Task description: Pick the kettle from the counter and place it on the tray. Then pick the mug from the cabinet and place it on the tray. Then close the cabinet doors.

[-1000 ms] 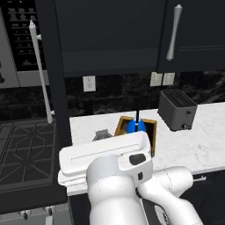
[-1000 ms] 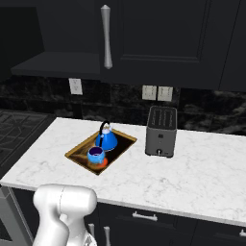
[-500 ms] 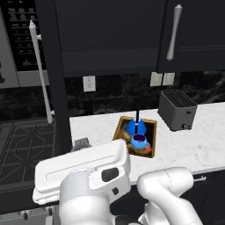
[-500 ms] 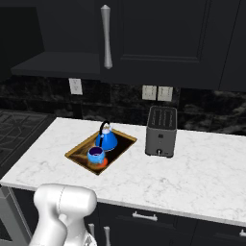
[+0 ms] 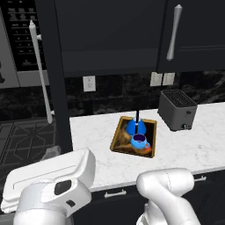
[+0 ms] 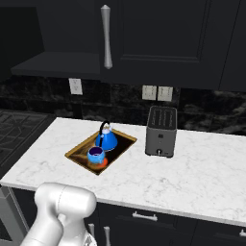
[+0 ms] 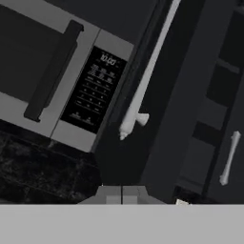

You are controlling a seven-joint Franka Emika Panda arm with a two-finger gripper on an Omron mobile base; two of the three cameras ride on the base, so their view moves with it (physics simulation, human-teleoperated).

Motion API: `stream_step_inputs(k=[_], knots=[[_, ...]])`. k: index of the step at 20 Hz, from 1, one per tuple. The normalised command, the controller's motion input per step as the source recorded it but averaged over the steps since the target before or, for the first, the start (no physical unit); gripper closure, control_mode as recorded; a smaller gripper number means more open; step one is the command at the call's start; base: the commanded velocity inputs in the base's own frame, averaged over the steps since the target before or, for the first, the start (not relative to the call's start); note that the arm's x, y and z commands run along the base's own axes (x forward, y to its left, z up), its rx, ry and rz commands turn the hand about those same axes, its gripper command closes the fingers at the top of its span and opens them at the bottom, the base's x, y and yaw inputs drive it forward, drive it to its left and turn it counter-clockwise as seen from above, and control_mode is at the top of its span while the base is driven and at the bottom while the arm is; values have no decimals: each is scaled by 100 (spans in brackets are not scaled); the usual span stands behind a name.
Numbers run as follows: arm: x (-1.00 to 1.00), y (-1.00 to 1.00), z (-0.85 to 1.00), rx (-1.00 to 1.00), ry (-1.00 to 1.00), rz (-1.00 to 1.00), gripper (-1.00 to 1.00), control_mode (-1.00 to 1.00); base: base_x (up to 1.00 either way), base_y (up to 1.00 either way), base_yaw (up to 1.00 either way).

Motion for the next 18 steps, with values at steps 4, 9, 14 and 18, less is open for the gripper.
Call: stream_step_inputs(k=[4,9,14,18], knots=[[19,49,-16,-7,0,-12,100,-100,0,0,0],[38,49,-6,-9,-4,-17,100,-100,0,0,0],[73,14,-5,-5,0,-15,100,-100,0,0,0],[73,29,-22,-10,-2,-15,100,-100,0,0,0]])
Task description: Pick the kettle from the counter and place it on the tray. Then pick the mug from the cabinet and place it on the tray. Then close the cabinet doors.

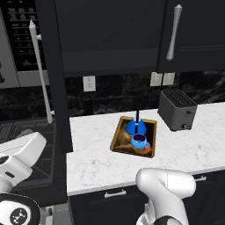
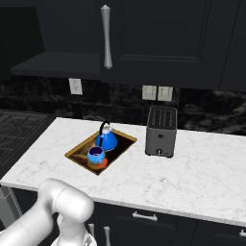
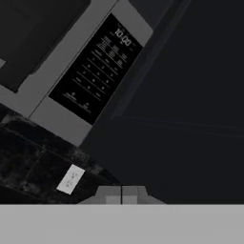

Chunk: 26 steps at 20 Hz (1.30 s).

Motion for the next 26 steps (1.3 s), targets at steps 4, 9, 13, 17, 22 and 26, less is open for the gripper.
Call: stream_step_inputs(k=[4,9,13,17,22,26], knots=[[64,29,-19,-11,-2,-13,100,-100,0,0,0],[28,6,-2,-5,-14,-15,100,-100,0,0,0],[22,-31,6,0,-8,-11,100,-100,0,0,0],[6,-53,31,0,-4,-8,100,-100,0,0,0],[3,-71,34,0,0,-3,100,-100,0,0,0],[1,-87,24,0,0,-1,100,-100,0,0,0]])
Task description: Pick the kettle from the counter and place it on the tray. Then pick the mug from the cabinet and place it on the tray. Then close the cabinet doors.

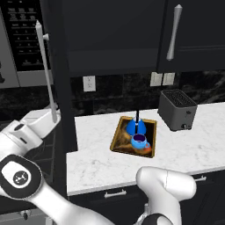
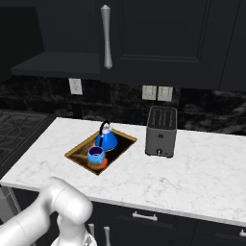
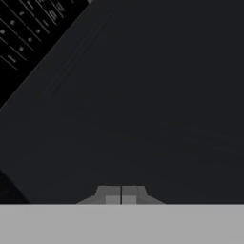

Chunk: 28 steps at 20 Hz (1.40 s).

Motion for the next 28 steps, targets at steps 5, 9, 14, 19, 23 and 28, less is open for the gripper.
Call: stream_step_inputs(k=[5,9,14,19,23,28], knots=[[0,-91,27,0,0,0,100,-100,0,0,0],[0,-87,28,0,0,0,100,-100,0,0,0],[11,-77,12,1,0,0,100,-100,0,0,0],[23,-56,31,3,-1,0,100,-100,0,0,0],[26,-56,48,5,0,0,100,-100,0,0,0],[46,-58,52,8,0,0,100,-100,0,0,0]])
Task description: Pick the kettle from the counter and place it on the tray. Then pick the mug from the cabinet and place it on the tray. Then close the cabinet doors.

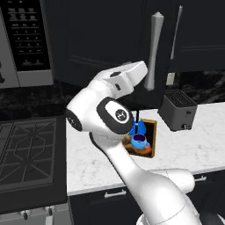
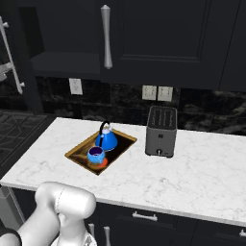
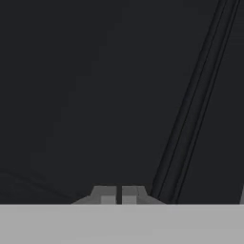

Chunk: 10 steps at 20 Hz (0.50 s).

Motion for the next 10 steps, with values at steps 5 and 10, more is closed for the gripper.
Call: stream_step_inputs(k=[5,10], knots=[[88,-50,20,14,3,7,100,-100,0,0,0],[100,-54,0,13,10,17,100,-100,0,0,0]])
